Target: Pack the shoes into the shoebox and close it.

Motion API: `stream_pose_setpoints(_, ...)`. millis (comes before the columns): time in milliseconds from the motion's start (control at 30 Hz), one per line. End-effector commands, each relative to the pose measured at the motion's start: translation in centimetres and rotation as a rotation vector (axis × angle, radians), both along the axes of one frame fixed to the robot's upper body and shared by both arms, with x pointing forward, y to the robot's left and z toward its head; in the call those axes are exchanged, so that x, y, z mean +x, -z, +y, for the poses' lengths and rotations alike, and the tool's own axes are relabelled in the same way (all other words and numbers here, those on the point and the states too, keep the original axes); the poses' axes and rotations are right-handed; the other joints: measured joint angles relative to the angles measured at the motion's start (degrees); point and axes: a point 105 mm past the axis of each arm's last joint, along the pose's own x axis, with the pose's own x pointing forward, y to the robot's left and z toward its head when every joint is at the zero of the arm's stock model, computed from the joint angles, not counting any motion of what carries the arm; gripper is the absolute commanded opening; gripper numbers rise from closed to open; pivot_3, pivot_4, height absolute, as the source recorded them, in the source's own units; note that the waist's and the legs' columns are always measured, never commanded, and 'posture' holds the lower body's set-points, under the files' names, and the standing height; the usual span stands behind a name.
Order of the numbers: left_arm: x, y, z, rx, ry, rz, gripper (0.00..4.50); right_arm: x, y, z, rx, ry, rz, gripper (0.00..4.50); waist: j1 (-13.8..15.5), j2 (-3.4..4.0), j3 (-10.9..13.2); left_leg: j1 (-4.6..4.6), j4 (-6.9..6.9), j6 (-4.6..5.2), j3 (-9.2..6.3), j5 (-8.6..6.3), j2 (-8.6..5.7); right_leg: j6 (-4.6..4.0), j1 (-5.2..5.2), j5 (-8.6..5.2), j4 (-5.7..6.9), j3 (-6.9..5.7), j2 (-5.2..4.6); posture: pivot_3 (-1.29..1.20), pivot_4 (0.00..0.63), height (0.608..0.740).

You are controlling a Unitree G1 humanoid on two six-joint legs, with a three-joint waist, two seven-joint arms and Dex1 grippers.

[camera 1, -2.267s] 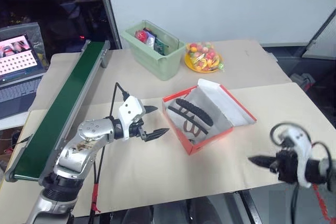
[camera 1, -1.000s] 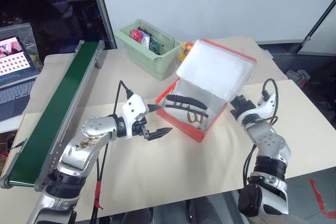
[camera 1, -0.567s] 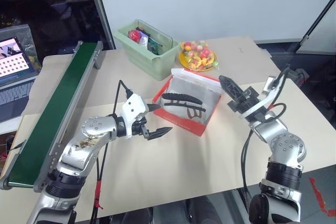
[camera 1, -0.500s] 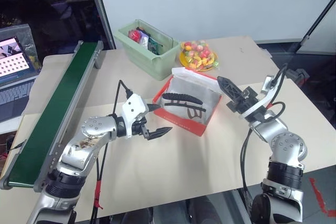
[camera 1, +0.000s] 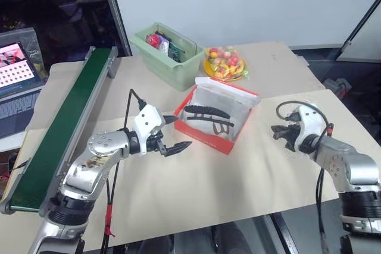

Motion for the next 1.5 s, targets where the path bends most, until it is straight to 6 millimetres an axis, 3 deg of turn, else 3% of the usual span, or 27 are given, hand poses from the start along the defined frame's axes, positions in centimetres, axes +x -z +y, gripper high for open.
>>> stream_pose_setpoints(33, -0.2, -1.2, -0.3, -0.014, 0.01, -0.056, 4.5, 1.9, 0.6, 4.4, -0.032, -0.102, -0.03, 0.01, -0.44, -0.01, 0.01, 0.05, 0.0, 0.0, 0.01, 0.0, 0.03, 0.01, 0.01, -0.01, 0.02, 0.03, 0.03, 0.0, 0.15, 0.74)
stream_pose_setpoints(100, -0.2, -1.3, -0.3, -0.013, 0.011, -0.057, 4.5, 2.2, 0.3, 8.2, 0.004, -0.185, -0.031, 0.01, -0.55, -0.01, 0.01, 0.06, -0.01, 0.0, 0.01, 0.0, 0.03, -0.04, -0.02, 0.03, 0.07, 0.06, 0.03, 0.0, 0.15, 0.74)
stream_pose_setpoints(200, -0.1, -1.3, -0.2, -0.01, 0.009, -0.06, 4.5, 1.8, -0.7, 12.1, 0.04, -0.293, -0.042, 0.01, -0.35, -0.01, 0.01, 0.01, 0.0, -0.01, -0.04, 0.0, 0.02, -0.18, -0.08, 0.11, 0.11, 0.03, 0.02, 0.0, 0.15, 0.74)
stream_pose_setpoints(300, 0.0, -1.3, -0.2, -0.008, 0.009, -0.062, 4.5, 0.9, -1.8, 14.1, 0.081, -0.373, -0.049, 0.01, 0.38, 0.0, 0.01, -0.16, 0.02, -0.01, -0.11, 0.0, -0.02, -0.19, -0.23, 0.12, 0.18, -0.03, -0.04, 0.0, 0.15, 0.74)
stream_pose_setpoints(467, 0.1, -1.4, -0.3, -0.011, 0.01, -0.065, 4.5, -2.7, -3.8, 18.3, 0.155, -0.59, -0.019, 0.01, 0.78, 0.0, 0.01, -0.38, 0.0, -0.01, -0.21, 0.0, -0.03, -0.19, -0.43, 0.13, 0.18, -0.16, -0.09, 0.0, 0.15, 0.74)
stream_pose_setpoints(600, 0.2, -1.4, -0.6, -0.014, 0.02, -0.066, 4.5, -4.5, -6.8, 21.1, 0.302, -0.71, -0.045, 0.01, 0.52, 0.0, 0.01, -0.39, 0.01, -0.02, -0.19, 0.0, -0.03, -0.2, -0.56, 0.13, 0.15, -0.12, -0.07, 0.0, 0.15, 0.74)
stream_pose_setpoints(667, 0.2, -1.4, -0.6, -0.015, 0.021, -0.067, 4.5, -4.3, -6.6, 20.5, 0.298, -0.684, -0.042, 0.01, 0.54, 0.0, 0.01, -0.34, 0.0, -0.01, -0.21, 0.0, -0.02, -0.2, -0.56, 0.13, 0.2, -0.12, -0.03, 0.0, 0.15, 0.74)
stream_pose_setpoints(733, 0.2, -1.5, -0.6, -0.016, 0.021, -0.068, 4.5, -3.0, -5.9, 18.3, 0.279, -0.581, -0.035, 0.01, 0.75, -0.01, 0.01, -0.33, 0.01, -0.02, -0.21, 0.0, -0.02, -0.2, -0.54, 0.13, 0.21, -0.14, -0.03, 0.0, 0.15, 0.74)
stream_pose_setpoints(867, 0.2, -1.4, -0.6, -0.017, 0.019, -0.069, 4.5, 0.3, -2.6, 9.1, 0.083, -0.257, 0.007, 0.01, 2.12, -0.03, 0.0, -0.36, 0.02, -0.02, -0.15, 0.01, -0.18, -0.2, -0.44, 0.13, 0.14, -0.16, -0.2, 0.0, 0.15, 0.74)
stream_pose_setpoints(967, 0.2, -1.4, -0.5, -0.016, 0.019, -0.068, 4.5, 0.6, -1.8, 6.1, -0.007, -0.201, 0.015, 0.01, 2.06, -0.04, 0.01, -0.48, 0.01, -0.02, -0.09, 0.01, -0.27, -0.19, -0.52, 0.13, 0.11, -0.14, -0.3, 0.0, 0.15, 0.74)
stream_pose_setpoints(1133, 0.1, -1.5, -0.5, -0.015, 0.018, -0.07, 4.5, 2.8, 0.0, 4.2, -0.118, -0.102, 0.009, 0.01, 0.13, -0.05, 0.01, -0.36, 0.0, -0.01, -0.01, 0.01, -0.02, -0.21, -0.62, 0.14, 0.2, 0.01, -0.01, 0.0, 0.15, 0.74)
stream_pose_setpoints(1233, 0.1, -1.6, -0.5, -0.014, 0.016, -0.073, 4.5, 4.3, 0.9, 4.5, -0.198, -0.088, -0.001, 0.01, -0.04, -0.05, 0.01, -0.27, 0.01, -0.02, 0.03, 0.01, -0.01, -0.28, -0.56, 0.18, 0.2, 0.07, 0.02, 0.0, 0.15, 0.74)
stream_pose_setpoints(1367, 0.1, -1.9, -0.2, -0.01, 0.01, -0.078, 4.5, 7.0, 1.1, 5.3, -0.194, -0.026, -0.016, 0.01, 0.0, -0.05, 0.01, -0.32, 0.03, -0.03, 0.02, 0.02, -0.02, -0.29, -0.57, 0.19, 0.18, 0.06, -0.01, 0.0, 0.15, 0.74)
stream_pose_setpoints(1500, -0.1, -1.9, 0.1, -0.006, -0.001, -0.078, 4.5, 9.4, 0.2, 3.6, -0.139, 0.121, -0.041, 0.01, 0.36, -0.05, 0.01, -0.39, 0.01, -0.06, 0.02, 0.03, -0.04, -0.3, -0.65, 0.2, 0.19, 0.06, -0.04, 0.0, 0.15, 0.74)
